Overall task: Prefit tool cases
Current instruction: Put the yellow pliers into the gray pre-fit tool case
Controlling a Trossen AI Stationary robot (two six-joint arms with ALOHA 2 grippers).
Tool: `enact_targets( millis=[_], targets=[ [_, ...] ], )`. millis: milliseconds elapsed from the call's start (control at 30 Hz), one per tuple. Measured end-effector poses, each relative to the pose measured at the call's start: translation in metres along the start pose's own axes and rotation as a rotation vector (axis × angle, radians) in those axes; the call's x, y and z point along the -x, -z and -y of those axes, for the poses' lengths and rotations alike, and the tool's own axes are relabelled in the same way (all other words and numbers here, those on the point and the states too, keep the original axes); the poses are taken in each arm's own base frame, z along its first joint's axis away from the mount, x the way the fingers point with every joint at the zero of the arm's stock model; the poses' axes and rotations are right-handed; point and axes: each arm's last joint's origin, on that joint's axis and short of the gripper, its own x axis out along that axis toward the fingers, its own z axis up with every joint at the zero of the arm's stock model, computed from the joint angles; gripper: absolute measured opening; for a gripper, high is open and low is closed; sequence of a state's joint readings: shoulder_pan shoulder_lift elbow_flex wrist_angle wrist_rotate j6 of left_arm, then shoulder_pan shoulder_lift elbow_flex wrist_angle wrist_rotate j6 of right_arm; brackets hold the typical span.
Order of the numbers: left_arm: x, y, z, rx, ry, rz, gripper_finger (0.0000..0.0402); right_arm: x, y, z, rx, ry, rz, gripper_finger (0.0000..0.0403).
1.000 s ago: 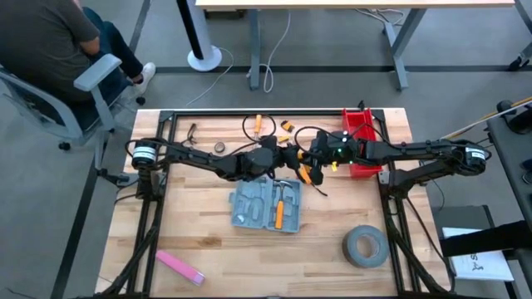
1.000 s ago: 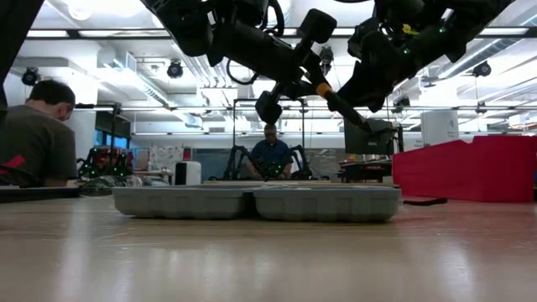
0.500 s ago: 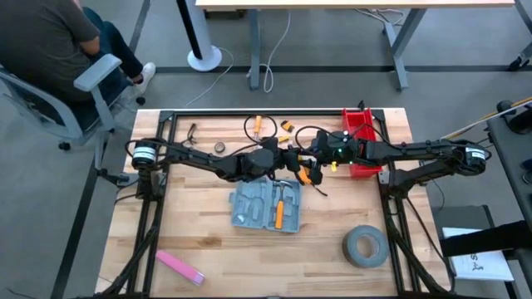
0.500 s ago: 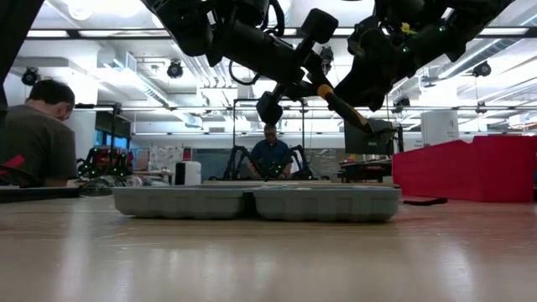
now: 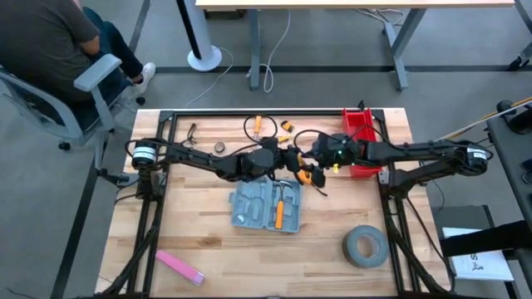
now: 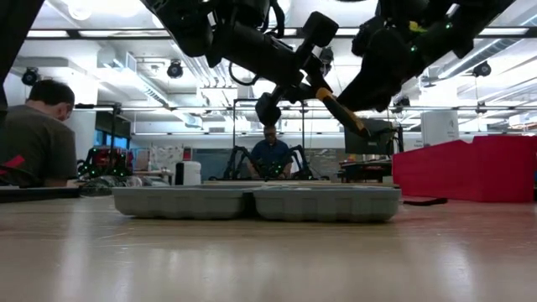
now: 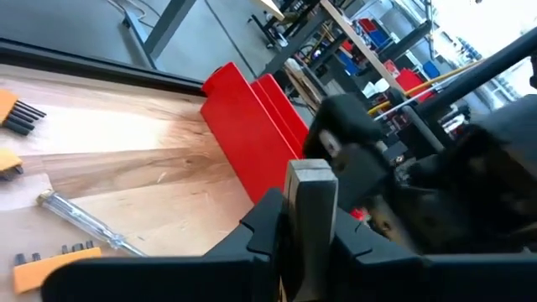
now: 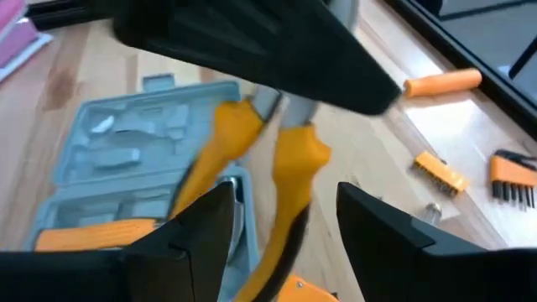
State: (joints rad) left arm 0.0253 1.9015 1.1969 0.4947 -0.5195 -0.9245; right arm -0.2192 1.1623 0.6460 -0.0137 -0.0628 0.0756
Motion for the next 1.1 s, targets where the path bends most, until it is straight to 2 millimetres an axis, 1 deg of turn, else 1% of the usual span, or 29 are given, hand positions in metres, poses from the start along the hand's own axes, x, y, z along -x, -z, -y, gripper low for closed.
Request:
enact_targets(
  millis=[133, 233, 333, 433, 600, 700, 867, 1100],
  targets=[
    [0.002, 0.000, 0.000, -0.019, -0.006, -0.039, 0.0031, 0.011, -0.001, -0.003, 0.013, -0.008, 0.002, 0.0188],
    [0.007, -0.002, 0.000, -0.050, -0.015, -0.115, 0.0031, 0.023, 0.004, -0.003, 0.012, -0.004, -0.024, 0.0189],
    [0.016, -0.007, 0.000, -0.087, -0.055, -0.194, 0.0031, 0.037, 0.014, -0.003, 0.009, 0.001, -0.042, 0.0190],
    [0.027, -0.013, 0.001, -0.120, -0.086, -0.284, 0.0031, 0.050, 0.022, -0.003, -0.008, 0.000, 0.006, 0.0189],
    [0.044, -0.020, 0.004, -0.140, -0.078, -0.435, 0.0031, 0.066, 0.039, -0.003, -0.046, -0.003, 0.045, 0.0182],
    [0.049, -0.017, 0.005, -0.167, -0.028, -0.540, 0.0031, 0.071, 0.047, -0.002, -0.051, 0.001, 0.014, 0.0176],
    [0.055, -0.008, 0.006, -0.185, 0.042, -0.666, 0.0031, 0.075, 0.049, -0.002, -0.049, 0.002, 0.002, 0.0169],
    [0.067, 0.013, -0.008, -0.215, 0.020, -0.752, 0.0031, 0.078, 0.048, -0.003, -0.049, 0.000, 0.019, 0.0167]
  ],
)
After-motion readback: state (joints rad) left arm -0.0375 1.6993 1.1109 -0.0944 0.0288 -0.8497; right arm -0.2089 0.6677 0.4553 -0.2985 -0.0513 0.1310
